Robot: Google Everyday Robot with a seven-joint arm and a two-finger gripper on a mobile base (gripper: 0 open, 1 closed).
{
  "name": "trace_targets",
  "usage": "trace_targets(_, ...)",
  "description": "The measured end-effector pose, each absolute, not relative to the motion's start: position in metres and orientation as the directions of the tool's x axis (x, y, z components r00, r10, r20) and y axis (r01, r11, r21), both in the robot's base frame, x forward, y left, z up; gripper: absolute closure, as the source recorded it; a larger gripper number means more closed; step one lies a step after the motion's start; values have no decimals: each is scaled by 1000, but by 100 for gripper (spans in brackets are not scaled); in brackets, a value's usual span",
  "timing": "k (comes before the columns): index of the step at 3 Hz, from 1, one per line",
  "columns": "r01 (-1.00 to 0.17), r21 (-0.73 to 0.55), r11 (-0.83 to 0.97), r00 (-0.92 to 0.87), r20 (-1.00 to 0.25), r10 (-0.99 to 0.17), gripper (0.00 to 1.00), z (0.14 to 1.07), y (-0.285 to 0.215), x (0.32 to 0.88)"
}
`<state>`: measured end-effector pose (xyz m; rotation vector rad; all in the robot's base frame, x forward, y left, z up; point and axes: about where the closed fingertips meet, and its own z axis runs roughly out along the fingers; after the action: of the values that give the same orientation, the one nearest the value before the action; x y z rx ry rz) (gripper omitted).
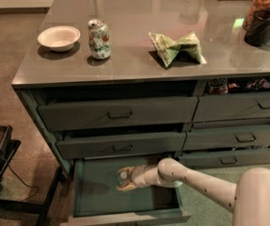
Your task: Place water bottle into bottom drawer
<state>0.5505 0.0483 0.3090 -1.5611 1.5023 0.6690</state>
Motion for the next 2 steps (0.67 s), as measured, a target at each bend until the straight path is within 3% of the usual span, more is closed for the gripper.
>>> trace_targets(2, -987, -134, 85, 72, -858, -509, 100, 253, 42, 566)
